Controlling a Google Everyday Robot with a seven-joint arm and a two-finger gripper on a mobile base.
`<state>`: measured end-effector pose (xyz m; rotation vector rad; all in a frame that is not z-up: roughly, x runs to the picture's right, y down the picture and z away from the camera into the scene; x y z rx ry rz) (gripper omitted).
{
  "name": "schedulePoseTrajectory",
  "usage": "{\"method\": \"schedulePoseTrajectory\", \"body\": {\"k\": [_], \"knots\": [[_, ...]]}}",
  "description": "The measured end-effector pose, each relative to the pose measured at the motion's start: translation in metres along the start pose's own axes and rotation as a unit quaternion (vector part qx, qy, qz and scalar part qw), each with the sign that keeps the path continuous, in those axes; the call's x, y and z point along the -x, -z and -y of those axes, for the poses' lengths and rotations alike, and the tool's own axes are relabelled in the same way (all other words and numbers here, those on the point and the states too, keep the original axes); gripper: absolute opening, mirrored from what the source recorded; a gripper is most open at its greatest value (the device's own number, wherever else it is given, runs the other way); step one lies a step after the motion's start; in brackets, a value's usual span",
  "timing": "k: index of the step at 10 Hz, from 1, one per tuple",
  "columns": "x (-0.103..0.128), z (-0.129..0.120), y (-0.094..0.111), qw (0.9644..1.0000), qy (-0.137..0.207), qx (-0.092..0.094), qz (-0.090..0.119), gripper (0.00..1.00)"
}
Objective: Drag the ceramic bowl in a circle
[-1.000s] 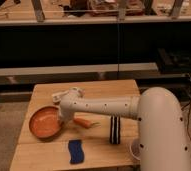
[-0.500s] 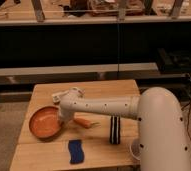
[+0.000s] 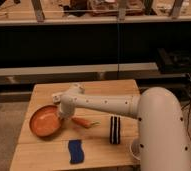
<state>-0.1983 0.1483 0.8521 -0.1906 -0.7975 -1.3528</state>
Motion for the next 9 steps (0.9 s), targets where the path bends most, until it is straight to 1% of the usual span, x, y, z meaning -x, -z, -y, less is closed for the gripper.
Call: {"method": "schedulePoseTrajectory", "body": {"k": [2,3,4,5,6,7,8,9], "knots": [[-0.023,0.019,0.033,0.9999,0.009,-0.012,-0.001,0.0],[-0.044,0.036,0.062,0.9996,0.016,-0.021,-0.001,0.0],[-0.06,0.05,0.081,0.9994,0.022,-0.027,0.004,0.0],[-0.082,0.066,0.101,0.9991,0.026,-0.032,0.011,0.0],[-0.1,0.075,0.115,0.9989,0.028,-0.035,0.015,0.0],[-0.123,0.086,0.131,0.9985,0.029,-0.039,0.024,0.0],[-0.136,0.095,0.139,0.9981,0.031,-0.044,0.03,0.0],[-0.14,0.098,0.142,0.9978,0.031,-0.048,0.034,0.0]]}}
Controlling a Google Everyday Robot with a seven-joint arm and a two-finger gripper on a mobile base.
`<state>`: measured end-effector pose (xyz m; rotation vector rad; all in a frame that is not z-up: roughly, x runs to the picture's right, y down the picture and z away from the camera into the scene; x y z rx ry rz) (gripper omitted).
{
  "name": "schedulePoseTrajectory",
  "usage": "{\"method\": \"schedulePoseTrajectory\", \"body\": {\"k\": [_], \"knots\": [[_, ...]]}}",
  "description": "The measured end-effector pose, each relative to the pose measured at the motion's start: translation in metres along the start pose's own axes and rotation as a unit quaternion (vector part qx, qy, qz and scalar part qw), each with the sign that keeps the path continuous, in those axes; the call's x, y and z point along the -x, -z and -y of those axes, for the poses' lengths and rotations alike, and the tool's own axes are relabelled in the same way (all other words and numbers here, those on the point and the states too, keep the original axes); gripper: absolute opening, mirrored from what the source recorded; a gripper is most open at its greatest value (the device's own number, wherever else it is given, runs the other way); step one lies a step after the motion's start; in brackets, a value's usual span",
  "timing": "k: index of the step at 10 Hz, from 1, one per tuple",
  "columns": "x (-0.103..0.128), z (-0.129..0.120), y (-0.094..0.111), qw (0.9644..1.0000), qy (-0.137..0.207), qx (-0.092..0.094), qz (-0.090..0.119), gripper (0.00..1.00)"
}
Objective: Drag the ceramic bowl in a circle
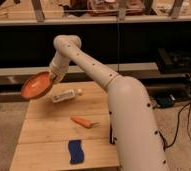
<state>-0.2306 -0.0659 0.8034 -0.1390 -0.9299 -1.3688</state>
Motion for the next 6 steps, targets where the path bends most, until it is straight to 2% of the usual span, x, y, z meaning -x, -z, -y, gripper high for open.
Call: {"method": "schedulePoseTrajectory", "body": {"k": [1,3,4,6], "knots": [[-0.004,0.002,0.001,1.0,0.001,-0.007,0.005,0.0],[0.005,0.0,-0.01,0.9997,0.005,-0.02,0.011,0.0],[0.015,-0.002,-0.016,0.9996,0.005,-0.025,0.013,0.0],[0.059,-0.008,-0.03,0.9995,0.003,-0.03,0.012,0.0]]}}
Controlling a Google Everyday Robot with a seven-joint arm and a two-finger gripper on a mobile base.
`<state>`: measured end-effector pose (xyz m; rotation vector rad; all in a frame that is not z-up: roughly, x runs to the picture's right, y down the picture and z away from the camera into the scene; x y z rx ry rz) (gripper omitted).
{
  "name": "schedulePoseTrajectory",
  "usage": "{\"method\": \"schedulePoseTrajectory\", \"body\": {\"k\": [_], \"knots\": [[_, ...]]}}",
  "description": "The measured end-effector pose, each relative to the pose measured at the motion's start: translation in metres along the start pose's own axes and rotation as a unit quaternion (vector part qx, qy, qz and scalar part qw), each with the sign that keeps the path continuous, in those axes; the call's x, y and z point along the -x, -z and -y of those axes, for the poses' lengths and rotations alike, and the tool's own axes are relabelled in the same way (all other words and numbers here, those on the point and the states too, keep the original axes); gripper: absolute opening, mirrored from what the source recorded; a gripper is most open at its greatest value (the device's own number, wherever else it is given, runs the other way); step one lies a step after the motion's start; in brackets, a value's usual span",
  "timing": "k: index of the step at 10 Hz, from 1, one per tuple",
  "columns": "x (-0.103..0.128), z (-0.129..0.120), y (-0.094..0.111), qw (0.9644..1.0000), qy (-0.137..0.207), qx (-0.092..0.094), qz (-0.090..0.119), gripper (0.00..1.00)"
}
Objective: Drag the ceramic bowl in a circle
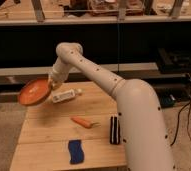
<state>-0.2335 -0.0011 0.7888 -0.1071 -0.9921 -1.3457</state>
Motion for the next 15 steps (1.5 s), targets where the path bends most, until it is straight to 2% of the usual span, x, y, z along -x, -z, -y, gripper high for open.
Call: {"method": "schedulePoseTrajectory", "body": {"k": [2,7,11,13,15], "knots": [[0.036,-0.008,-0.014,1.0,-0.005,0.0,-0.004,0.0],[0.084,-0.022,-0.046,0.9998,0.007,-0.016,-0.007,0.0],[0.136,-0.041,-0.065,0.999,0.034,-0.03,0.002,0.0],[0.149,-0.063,-0.068,0.9995,0.028,-0.012,0.004,0.0],[0.148,-0.084,-0.065,0.9999,0.006,0.013,0.0,0.0]]}}
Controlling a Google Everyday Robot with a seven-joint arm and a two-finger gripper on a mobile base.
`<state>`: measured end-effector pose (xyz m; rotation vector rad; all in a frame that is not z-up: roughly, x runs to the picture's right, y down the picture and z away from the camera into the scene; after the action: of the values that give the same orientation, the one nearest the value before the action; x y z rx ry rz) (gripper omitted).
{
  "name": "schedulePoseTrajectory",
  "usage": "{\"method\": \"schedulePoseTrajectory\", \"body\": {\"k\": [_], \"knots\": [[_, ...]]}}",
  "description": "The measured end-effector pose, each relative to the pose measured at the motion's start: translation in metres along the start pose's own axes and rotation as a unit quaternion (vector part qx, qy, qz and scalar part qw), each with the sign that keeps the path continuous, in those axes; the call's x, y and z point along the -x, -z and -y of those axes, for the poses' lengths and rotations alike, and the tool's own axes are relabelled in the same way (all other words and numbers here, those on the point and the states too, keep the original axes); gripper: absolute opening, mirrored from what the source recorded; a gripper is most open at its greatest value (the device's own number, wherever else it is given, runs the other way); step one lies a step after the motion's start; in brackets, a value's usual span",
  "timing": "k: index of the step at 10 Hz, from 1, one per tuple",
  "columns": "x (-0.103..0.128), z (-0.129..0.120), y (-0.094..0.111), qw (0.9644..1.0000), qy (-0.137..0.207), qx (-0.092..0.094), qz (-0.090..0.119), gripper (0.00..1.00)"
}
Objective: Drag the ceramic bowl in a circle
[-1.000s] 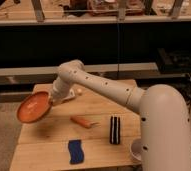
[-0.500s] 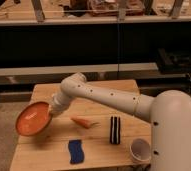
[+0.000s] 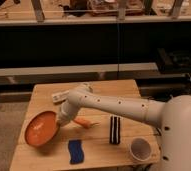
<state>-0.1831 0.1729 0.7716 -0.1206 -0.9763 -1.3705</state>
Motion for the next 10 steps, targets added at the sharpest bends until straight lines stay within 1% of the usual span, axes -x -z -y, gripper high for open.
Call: {"method": "schedulePoseTrajectory", "body": {"k": [2,4,6,7,8,9,10], "knots": [[-0.007,-0.018,0.003,0.9996,-0.024,0.013,-0.009,0.0],[-0.029,-0.042,0.006,0.9979,-0.055,0.025,-0.022,0.0],[-0.051,-0.053,-0.001,0.9963,-0.078,0.025,-0.026,0.0],[-0.061,-0.055,-0.006,0.996,-0.084,0.019,-0.027,0.0],[-0.067,-0.051,-0.009,0.9964,-0.08,0.013,-0.027,0.0],[-0.07,-0.042,-0.014,0.997,-0.073,0.008,-0.024,0.0],[-0.073,-0.025,-0.022,0.9982,-0.057,0.001,-0.018,0.0]]}}
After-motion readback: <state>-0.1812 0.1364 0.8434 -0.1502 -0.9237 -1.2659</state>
